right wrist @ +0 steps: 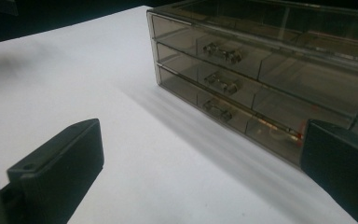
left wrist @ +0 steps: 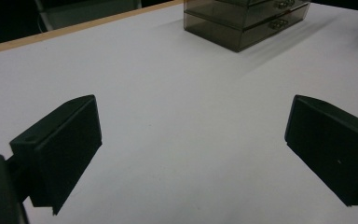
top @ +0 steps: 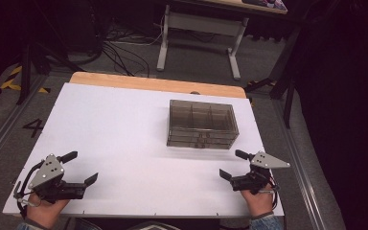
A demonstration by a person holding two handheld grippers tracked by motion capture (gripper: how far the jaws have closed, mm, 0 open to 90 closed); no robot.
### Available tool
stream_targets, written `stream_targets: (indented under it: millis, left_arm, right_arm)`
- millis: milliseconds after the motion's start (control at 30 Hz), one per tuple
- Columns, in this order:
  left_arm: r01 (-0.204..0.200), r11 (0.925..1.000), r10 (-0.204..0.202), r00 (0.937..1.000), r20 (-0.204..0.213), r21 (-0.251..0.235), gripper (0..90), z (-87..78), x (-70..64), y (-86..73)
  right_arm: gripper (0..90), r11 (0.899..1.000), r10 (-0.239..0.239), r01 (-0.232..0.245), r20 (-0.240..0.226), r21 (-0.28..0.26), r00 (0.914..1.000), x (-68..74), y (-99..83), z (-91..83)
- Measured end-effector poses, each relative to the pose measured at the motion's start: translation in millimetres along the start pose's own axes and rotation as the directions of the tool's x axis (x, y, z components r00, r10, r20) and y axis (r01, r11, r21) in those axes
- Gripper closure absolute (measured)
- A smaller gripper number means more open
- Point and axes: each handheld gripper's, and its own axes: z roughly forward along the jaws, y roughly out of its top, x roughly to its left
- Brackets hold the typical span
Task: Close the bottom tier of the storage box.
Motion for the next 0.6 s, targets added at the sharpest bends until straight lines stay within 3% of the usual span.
stream_targets:
  millis: [267, 600]
  left_arm:
    - [-0.007, 1.0000, 0.007, 1.0000, -0.001, 0.000, 4.3, 0.2, 0.3, 0.1]
    - [-0.009, 1.0000, 0.009, 1.0000, -0.001, 0.000, 4.2, 0.1, 0.2, 0.1]
  right_arm:
    - [0.4, 1.000, 0.004, -0.004, -0.003, 0.003, 1.0000, 0.0, -14.5, -5.6]
    - [0.5, 0.999, 0.003, -0.003, -0.014, 0.048, 0.9999, -0.3, -29.7, -3.9]
